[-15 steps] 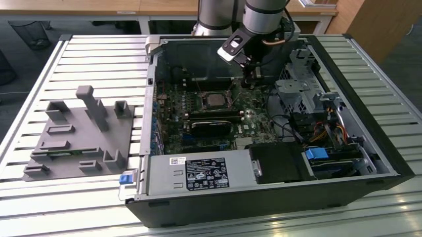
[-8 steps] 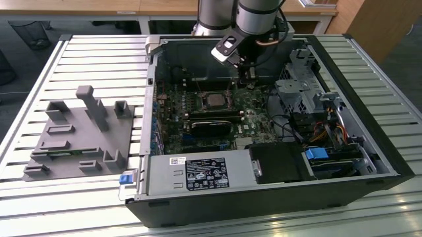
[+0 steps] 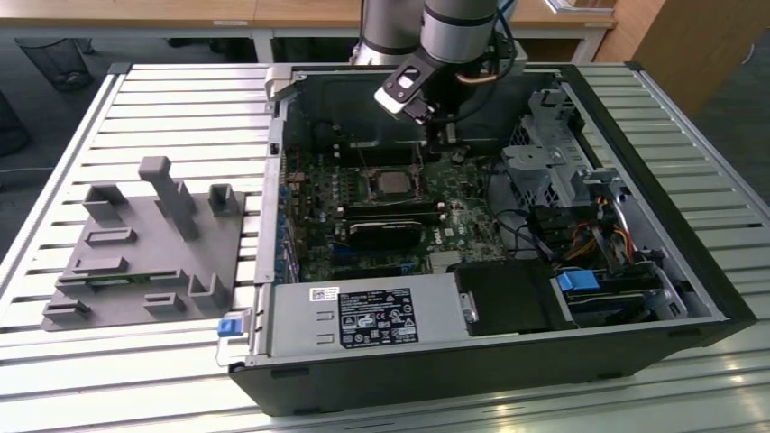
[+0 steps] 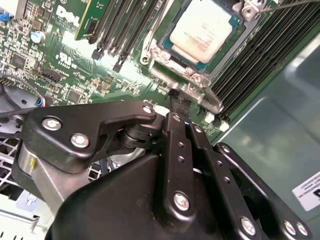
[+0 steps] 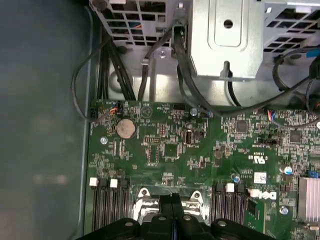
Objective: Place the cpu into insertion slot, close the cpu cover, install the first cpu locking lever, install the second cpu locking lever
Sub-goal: 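Close the cpu cover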
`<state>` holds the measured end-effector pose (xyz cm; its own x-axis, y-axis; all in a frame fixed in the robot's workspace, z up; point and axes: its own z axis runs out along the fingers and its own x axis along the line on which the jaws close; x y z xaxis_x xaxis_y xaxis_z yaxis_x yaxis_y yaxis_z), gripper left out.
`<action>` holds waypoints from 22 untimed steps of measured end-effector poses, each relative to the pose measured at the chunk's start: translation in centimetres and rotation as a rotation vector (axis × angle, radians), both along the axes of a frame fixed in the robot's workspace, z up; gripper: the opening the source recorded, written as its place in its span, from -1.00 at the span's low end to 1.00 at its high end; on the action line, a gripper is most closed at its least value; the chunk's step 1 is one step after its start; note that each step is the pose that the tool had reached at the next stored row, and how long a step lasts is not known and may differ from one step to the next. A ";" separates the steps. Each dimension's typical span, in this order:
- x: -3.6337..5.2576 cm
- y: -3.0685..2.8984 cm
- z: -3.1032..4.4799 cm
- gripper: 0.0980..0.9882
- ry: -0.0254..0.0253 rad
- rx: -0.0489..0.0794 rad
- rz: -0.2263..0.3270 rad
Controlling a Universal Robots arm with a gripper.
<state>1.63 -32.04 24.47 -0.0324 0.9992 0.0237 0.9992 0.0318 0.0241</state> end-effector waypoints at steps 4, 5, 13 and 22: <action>-0.52 0.00 -0.03 -0.95 0.0000 0.000 0.000; -0.66 0.01 -0.05 -0.95 0.0000 0.000 0.000; -1.11 0.00 -0.81 -0.95 0.0028 0.000 0.000; -2.45 0.01 -1.21 -0.95 0.0048 0.000 0.000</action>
